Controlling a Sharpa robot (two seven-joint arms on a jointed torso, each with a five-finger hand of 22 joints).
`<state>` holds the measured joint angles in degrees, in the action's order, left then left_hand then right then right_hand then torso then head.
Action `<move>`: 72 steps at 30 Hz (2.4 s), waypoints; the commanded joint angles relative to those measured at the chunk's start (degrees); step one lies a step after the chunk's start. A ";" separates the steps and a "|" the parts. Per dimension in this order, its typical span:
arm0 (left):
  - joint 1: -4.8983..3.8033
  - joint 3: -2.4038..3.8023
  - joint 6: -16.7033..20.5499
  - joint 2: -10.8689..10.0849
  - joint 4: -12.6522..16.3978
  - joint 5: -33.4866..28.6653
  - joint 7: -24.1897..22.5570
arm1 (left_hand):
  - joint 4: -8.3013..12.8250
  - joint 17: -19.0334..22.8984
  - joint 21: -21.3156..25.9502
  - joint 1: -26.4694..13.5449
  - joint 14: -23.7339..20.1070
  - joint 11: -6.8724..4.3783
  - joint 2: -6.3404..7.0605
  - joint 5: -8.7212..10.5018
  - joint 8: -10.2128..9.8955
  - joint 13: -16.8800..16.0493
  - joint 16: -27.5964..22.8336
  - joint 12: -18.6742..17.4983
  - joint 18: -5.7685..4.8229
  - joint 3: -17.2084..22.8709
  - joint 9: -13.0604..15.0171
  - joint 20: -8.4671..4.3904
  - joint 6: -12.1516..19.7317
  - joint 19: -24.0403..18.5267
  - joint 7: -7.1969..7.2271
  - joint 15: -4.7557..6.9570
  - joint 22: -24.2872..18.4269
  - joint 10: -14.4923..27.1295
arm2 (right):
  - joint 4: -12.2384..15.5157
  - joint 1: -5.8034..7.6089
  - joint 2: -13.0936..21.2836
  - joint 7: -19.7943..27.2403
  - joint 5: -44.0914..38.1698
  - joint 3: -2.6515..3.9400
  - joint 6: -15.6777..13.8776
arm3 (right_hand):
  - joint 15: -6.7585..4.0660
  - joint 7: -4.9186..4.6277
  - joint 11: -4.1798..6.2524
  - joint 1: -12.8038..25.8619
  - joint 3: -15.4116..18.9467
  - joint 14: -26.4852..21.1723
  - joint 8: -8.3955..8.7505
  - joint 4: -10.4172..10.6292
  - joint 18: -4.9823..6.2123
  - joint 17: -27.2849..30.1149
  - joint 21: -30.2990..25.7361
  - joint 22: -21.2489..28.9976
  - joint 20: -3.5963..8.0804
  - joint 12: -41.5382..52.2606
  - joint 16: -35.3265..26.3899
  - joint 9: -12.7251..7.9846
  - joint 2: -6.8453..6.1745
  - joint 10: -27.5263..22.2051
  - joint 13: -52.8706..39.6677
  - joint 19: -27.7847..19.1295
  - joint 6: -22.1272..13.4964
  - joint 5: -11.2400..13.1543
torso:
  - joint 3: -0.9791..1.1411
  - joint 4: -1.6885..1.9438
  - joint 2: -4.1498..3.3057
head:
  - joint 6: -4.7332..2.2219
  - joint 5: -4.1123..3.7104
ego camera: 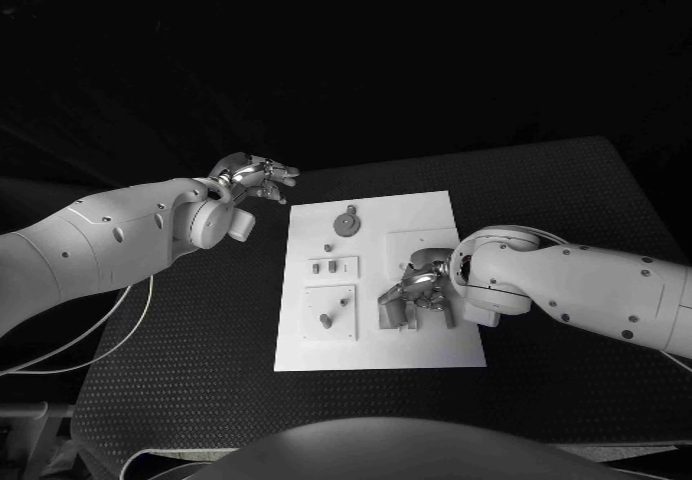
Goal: Assemble the parts on the task board
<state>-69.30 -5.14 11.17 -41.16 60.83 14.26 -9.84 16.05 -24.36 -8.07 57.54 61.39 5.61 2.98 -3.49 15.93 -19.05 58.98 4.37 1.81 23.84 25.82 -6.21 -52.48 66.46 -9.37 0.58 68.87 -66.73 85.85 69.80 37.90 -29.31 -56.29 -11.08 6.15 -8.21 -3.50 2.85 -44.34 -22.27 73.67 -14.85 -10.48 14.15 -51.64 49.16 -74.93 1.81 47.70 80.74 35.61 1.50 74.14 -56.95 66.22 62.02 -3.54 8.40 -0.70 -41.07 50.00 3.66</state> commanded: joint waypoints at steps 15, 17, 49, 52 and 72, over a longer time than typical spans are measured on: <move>-0.08 0.03 -0.96 -0.02 0.07 0.20 -0.21 | -0.05 -0.07 0.23 -0.70 0.42 0.08 -0.06 0.19 0.29 -0.09 -0.28 0.00 0.66 -0.19 -0.06 -0.09 0.43 0.30 -0.10 0.08 0.10 0.17 | -0.49 -0.42 -0.40 -0.48 -1.27 -0.09 -0.10 | -0.50 -0.17 -0.08 0.69 -5.90 -0.11 -0.07 -4.93 0.85 0.10 -0.43 -0.84 0.20 0.03 -0.44 0.21 0.57 0.08 0.06 0.41 -0.06 -0.09 | 0.01 0.00 -0.01 | 0.00 0.06; -0.08 0.03 -0.98 -0.01 0.08 0.20 -0.21 | -0.05 -0.07 0.24 -0.72 0.42 0.08 -0.07 0.18 0.29 -0.09 -0.28 0.00 0.66 -0.19 -0.06 -0.09 0.44 0.30 -0.10 0.08 0.11 0.18 | -0.45 -0.47 -0.40 -0.47 -1.26 -0.09 0.00 | -0.50 -0.17 -0.08 1.06 -5.99 -0.12 -0.05 -4.76 0.85 0.10 -0.46 -0.83 0.21 0.03 -0.47 0.26 0.35 0.06 0.06 0.41 -0.08 -0.09 | 0.01 -0.01 -0.01 | 0.00 0.04; -0.08 0.03 -1.03 0.15 -0.13 0.21 -0.21 | 0.01 -0.11 0.29 -0.83 0.42 0.08 -0.07 0.18 0.28 -0.10 -0.30 -0.02 0.69 -0.11 -0.09 -0.10 0.51 0.31 -0.12 0.07 0.15 0.22 | -0.41 -0.65 -0.38 -0.11 -1.12 -0.08 -1.18 | -0.57 -0.18 -0.08 4.18 -10.20 -0.04 0.25 3.09 0.85 0.05 -0.96 -0.85 0.74 0.00 -0.95 1.33 -9.79 -0.32 0.06 0.81 -0.66 -0.03 | -0.02 0.00 -0.01 | 0.00 -0.03; -0.08 0.03 -1.03 0.16 -0.13 0.21 -0.22 | 0.02 -0.11 0.30 -0.83 0.42 0.08 -0.08 0.18 0.28 -0.10 -0.30 -0.03 0.69 -0.11 -0.10 -0.10 0.51 0.32 -0.12 0.07 0.15 0.23 | -0.42 -0.65 -0.35 -0.10 -1.12 -0.08 -1.22 | -0.57 -0.18 -0.08 4.41 -10.30 -0.05 0.27 3.64 0.85 0.03 -0.99 -0.86 0.75 0.00 -0.98 1.40 -10.10 -0.36 0.06 0.79 -0.69 -0.03 | -0.02 0.01 0.00 | 0.00 -0.03; -0.07 0.03 -1.01 0.18 -0.16 0.21 -0.22 | 0.05 -0.14 0.33 -0.89 0.42 0.08 -0.06 0.18 0.28 -0.10 -0.31 -0.03 0.69 -0.07 -0.12 -0.10 0.57 0.33 -0.14 0.07 0.18 0.24 | -0.34 -0.65 -0.34 0.04 -1.06 -0.08 -0.57 | -0.58 -0.21 -0.09 4.85 -11.45 -0.06 0.36 6.98 0.85 -0.11 -0.91 -0.99 0.84 0.02 -1.07 1.97 -12.12 -0.48 -0.02 0.80 -0.95 -3.95 | 0.00 0.00 0.02 | 0.00 -0.03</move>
<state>-69.30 -5.14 10.88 -41.10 60.61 14.35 -9.69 16.05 -24.43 -8.07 57.13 61.38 5.61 3.02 -3.49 15.93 -19.07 58.98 4.37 1.80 23.84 25.79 -6.31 -52.19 66.57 -9.49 0.58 68.99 -66.73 85.48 69.31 37.61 -29.40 -56.98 -11.07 4.97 -8.35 -3.78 2.76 -39.47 -33.67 73.53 -14.86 -3.88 14.21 -51.68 48.47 -74.93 2.33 47.70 80.05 37.51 -10.05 74.23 -56.89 67.18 61.54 -7.62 8.40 -0.69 -41.06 50.00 3.66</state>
